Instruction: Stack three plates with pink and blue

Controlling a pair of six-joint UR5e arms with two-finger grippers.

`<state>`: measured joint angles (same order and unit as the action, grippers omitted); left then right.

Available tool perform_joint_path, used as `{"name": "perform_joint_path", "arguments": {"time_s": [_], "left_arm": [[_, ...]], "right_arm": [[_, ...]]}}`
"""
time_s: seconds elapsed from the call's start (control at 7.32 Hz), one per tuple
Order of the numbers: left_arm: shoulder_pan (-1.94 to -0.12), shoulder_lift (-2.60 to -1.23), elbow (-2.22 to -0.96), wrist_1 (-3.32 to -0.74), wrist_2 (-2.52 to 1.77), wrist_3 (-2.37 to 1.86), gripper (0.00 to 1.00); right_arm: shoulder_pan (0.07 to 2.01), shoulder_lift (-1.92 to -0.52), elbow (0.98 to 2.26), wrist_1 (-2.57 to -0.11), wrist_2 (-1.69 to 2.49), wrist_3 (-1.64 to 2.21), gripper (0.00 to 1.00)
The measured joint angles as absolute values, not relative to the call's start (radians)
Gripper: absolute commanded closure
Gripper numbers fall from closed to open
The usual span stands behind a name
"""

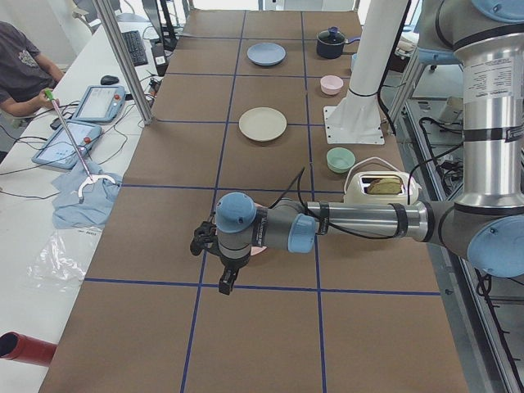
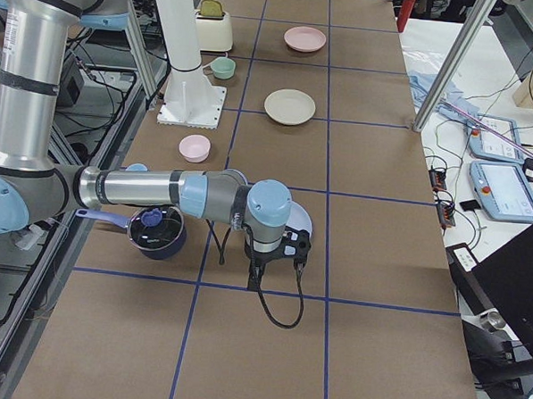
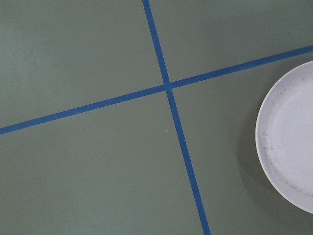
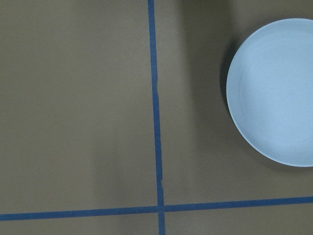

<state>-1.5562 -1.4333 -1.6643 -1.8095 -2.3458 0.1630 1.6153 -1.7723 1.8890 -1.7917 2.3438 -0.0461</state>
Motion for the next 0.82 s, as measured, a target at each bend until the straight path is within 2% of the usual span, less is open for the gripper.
{"name": "perform_joint_path", "arguments": {"time_s": [0.41,0.82], "left_arm": [[-1.548,-1.460,-1.637,-1.855,-2.395,0.086,0.00],[-1.541,-1.512,-1.532,-1.916,-2.531,0.044,0.00]], "right_arm": [[1.615,-1.772,1.898,-1.788,2.344,-0.046,0.00],[1.614,-1.768,1.895,-1.719,2.347,-0.046,0.00]]}}
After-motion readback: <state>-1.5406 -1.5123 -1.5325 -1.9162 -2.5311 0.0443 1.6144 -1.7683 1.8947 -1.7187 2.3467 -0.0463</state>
